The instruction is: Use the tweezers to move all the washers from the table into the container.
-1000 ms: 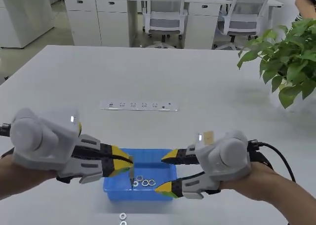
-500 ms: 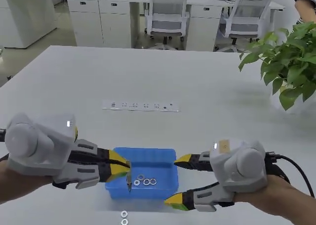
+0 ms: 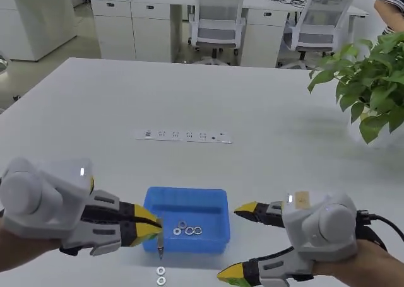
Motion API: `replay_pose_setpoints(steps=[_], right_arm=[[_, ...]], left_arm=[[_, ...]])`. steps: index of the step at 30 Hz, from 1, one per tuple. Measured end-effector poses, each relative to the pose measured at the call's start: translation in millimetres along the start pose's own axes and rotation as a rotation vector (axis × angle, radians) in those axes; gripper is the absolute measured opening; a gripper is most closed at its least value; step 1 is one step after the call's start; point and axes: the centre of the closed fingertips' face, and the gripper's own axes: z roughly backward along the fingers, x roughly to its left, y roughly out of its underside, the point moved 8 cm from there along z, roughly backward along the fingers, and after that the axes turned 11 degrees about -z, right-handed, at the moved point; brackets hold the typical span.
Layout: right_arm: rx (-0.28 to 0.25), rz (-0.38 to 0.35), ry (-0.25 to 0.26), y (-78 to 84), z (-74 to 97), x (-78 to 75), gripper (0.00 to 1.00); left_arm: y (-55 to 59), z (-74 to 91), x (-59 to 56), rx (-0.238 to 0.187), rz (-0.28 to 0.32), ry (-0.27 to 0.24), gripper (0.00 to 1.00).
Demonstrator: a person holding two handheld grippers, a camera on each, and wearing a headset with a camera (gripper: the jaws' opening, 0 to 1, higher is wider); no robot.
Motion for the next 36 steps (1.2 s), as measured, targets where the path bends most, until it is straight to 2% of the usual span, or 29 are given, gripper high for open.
replay_pose_setpoints(steps=[14, 20, 36], right_arm=[[-0.003, -0.020, 0.010, 8.8, 3.6, 4.9, 0.84], [-0.007, -0.038, 0.039, 11.6, 4.5, 3.4, 0.96], [0.017, -0.057, 0.028, 18.6, 1.7, 9.0, 0.96]], left_arm=[[9.2, -10.2, -14.4, 0.006, 0.017, 0.026, 0.05], [11.8, -13.1, -17.4, 0.011, 0.019, 0.035, 0.05], [19.3, -18.5, -21.5, 0.017, 0.026, 0.051, 0.05]])
